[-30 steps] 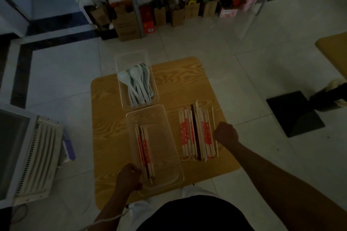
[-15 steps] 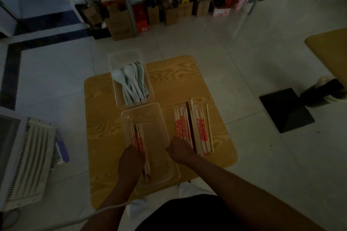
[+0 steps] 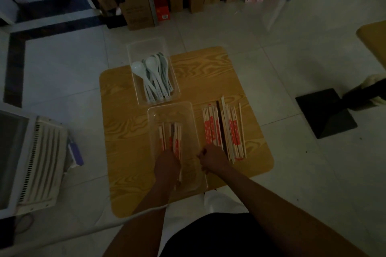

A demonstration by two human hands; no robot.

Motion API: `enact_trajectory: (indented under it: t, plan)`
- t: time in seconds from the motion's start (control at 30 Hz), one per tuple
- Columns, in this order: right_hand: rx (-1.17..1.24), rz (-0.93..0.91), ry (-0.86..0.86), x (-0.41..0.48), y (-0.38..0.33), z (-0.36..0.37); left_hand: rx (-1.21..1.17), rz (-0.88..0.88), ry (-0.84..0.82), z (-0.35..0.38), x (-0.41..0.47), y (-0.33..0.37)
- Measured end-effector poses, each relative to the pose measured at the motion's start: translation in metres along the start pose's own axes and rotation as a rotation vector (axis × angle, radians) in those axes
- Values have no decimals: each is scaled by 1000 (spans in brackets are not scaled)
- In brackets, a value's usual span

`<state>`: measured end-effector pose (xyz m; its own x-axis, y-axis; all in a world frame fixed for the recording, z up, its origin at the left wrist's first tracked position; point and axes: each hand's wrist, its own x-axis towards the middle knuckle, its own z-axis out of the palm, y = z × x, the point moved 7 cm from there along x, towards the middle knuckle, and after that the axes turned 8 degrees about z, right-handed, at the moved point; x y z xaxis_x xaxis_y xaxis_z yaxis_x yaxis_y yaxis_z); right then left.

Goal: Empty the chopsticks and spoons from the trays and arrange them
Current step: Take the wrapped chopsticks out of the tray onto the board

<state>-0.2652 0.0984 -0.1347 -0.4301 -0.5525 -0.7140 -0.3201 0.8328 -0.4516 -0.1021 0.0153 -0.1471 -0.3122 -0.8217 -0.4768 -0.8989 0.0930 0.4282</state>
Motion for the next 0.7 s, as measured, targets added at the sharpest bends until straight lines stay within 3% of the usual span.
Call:
enact_trajectory:
  t: [0.37,0.7]
  plan:
    - [17,0,49,-7,4,-5,8,37,1,-13,-3,25]
    - [59,10,-30,-8,3,-10,22,111,24,-24,-15,20]
